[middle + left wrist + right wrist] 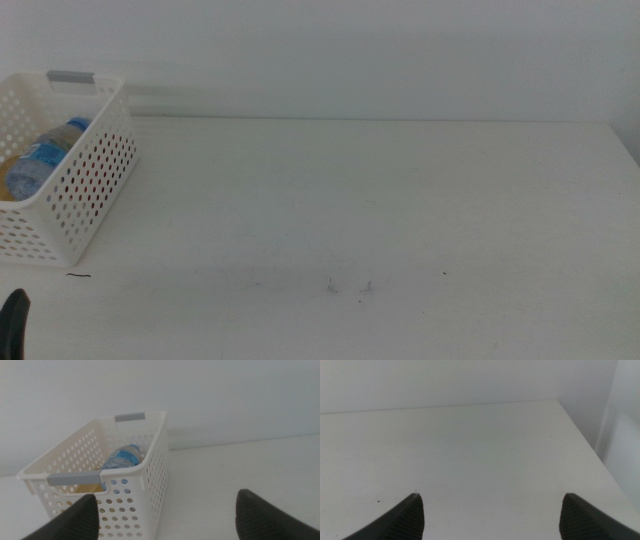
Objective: Use arms to grab the bottles and put them into the dustbin to the left of the table.
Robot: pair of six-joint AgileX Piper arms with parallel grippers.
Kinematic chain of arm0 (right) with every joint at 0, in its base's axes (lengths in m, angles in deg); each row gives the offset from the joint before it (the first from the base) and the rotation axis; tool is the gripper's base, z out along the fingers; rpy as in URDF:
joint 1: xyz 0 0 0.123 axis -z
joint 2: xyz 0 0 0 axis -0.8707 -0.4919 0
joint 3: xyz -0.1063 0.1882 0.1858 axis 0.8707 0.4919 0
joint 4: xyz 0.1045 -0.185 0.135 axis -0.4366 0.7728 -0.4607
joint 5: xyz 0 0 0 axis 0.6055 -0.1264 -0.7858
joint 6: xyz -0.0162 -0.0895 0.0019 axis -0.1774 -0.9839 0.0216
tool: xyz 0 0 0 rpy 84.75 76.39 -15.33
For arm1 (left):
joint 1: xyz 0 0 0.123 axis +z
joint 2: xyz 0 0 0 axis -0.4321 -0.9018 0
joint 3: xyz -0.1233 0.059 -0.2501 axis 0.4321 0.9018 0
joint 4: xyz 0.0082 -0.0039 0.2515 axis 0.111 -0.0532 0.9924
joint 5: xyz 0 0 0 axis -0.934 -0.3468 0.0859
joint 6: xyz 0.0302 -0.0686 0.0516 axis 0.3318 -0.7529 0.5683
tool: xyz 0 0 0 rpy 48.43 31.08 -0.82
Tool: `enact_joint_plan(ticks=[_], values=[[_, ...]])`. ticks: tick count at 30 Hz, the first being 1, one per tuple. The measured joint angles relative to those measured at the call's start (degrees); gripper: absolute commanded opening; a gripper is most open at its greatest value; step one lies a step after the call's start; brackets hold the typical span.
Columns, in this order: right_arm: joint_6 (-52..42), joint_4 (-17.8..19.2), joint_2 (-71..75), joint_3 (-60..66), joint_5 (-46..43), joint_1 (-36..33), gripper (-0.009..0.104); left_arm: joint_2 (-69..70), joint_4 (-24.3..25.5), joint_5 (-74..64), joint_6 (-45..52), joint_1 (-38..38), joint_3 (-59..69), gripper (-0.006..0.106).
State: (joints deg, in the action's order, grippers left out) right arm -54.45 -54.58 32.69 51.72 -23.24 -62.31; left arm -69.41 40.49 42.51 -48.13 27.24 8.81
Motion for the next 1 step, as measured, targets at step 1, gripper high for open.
enact_joint_plan(ticks=[1], values=[[0.0, 0.0, 0.0, 0.0, 0.0, 0.0, 0.087, 0.0, 0.0, 0.1, 0.0, 0.0, 0.0, 0.094]])
